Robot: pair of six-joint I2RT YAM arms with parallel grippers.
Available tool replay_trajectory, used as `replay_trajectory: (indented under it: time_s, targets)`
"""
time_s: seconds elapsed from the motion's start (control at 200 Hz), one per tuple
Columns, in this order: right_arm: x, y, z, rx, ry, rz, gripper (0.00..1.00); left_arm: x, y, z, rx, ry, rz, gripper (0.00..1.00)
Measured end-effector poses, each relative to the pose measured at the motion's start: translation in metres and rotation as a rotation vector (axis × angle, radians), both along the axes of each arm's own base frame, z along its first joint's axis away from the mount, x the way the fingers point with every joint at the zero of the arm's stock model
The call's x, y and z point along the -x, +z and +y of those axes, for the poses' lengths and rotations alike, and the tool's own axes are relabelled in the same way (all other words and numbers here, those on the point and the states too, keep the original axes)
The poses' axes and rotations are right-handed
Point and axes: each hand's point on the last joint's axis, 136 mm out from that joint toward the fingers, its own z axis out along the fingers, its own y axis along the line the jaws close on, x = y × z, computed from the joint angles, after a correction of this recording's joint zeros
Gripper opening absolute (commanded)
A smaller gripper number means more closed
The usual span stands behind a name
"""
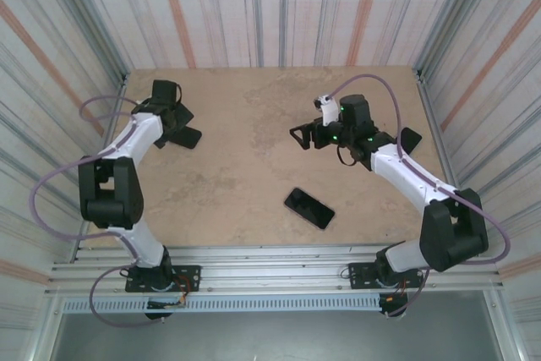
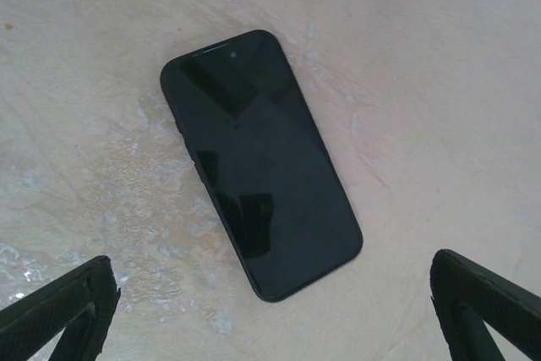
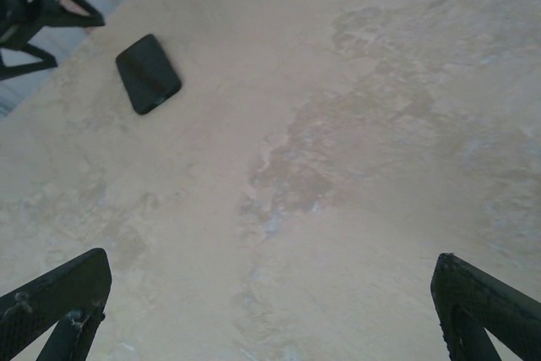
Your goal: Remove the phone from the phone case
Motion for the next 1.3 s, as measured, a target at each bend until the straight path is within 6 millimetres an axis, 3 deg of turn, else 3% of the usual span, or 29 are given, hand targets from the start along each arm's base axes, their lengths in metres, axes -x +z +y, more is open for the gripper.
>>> replay_trajectory:
  time_s: [0.311, 0.536, 0.712, 0.927, 1.298]
  targets:
    - [-0.003, -0.014, 0.044, 0.007, 0.088, 0.043, 0.99, -0.027, -0.035, 0.001, 0.023, 0.128, 0.13, 0.99]
    - [-0.008, -0.017, 0.068, -0.008, 0.131, 0.068, 0.99, -0.043, -0.05, 0.002, 0.03, 0.166, 0.172, 0.99]
    - [-0.014, -0.021, 0.073, -0.009, 0.137, 0.077, 0.99, -0.042, -0.066, 0.003, 0.043, 0.208, 0.219, 0.99]
    - [-0.015, -0.028, 0.075, -0.007, 0.146, 0.098, 0.99, -0.041, -0.071, 0.01, 0.047, 0.248, 0.248, 0.99]
    - [-0.019, -0.025, 0.074, -0.009, 0.142, 0.101, 0.99, -0.044, -0.091, 0.012, 0.051, 0.251, 0.294, 0.99]
